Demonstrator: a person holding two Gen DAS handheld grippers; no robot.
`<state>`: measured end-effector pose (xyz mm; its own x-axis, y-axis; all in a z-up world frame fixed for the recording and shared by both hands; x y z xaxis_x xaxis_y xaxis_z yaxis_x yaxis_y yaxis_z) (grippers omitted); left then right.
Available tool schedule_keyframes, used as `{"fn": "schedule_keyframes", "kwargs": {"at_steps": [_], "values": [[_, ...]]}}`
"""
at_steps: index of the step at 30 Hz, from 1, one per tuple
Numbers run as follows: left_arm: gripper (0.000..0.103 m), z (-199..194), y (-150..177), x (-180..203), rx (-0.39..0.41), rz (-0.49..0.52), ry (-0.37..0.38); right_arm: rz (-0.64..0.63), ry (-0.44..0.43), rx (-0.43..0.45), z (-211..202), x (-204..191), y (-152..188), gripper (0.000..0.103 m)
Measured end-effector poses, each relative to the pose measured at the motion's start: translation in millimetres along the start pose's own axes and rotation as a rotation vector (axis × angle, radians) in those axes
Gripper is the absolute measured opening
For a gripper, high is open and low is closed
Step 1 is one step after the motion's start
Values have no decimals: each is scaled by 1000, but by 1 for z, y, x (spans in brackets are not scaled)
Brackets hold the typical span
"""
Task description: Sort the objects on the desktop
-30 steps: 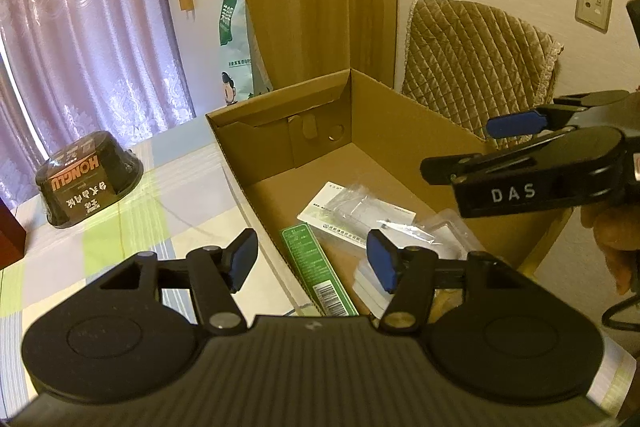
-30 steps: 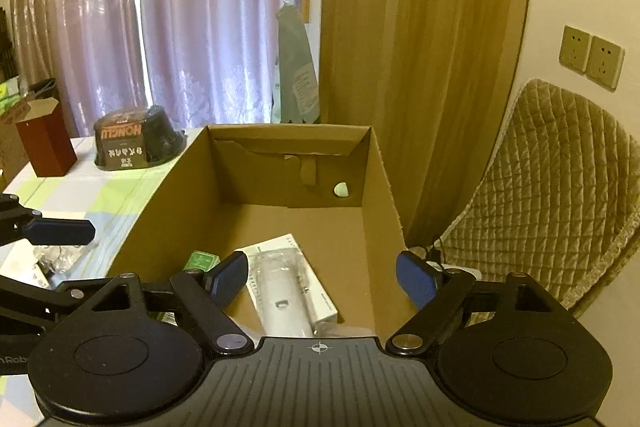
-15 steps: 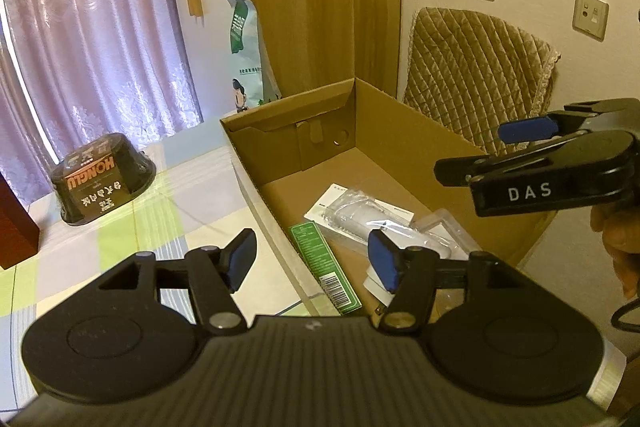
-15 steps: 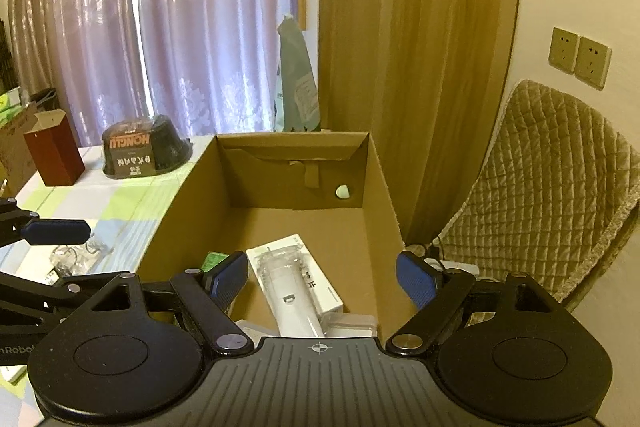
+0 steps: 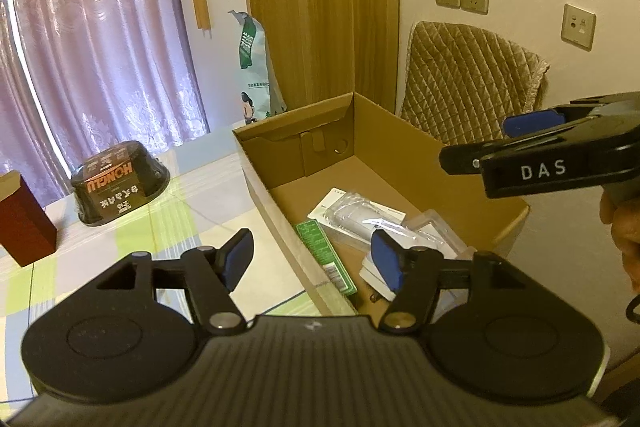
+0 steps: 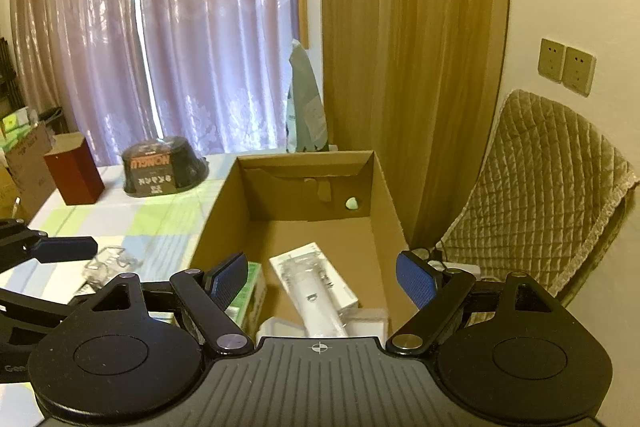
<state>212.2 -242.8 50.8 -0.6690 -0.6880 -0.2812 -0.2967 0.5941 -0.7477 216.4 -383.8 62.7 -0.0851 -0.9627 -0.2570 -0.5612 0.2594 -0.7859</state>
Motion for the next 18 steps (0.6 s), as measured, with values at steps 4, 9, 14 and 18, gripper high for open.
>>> {"fn": "schedule_keyframes", "kwargs": {"at_steps": [4, 9, 14, 18], "values": [[62, -19, 10, -2, -1, -14, -8, 10, -19, -1, -17, -12, 8, 84], [66, -43, 26, -6, -5, -34, -21, 13, -48, 1, -37, -29, 19, 84], [68, -65, 50, -7, -11, -71, -25, 26, -82, 0, -56, -46, 35, 84], [73, -81, 74, -2, -27, -80, -36, 46, -112, -19, -66, -56, 54, 84]]}}
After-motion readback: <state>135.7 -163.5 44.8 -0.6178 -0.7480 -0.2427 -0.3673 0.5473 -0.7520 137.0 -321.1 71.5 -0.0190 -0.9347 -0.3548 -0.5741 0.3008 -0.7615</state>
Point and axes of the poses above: each gripper's, at about its wrist camera, not at the fingertips, and z roughly the way its jaws point, x to its right, y to its underside, the point moved 5 cm from there along z, roughly the way its jaws point, and after that the axes turned 15 degrees about z, right-handed, at the moved point
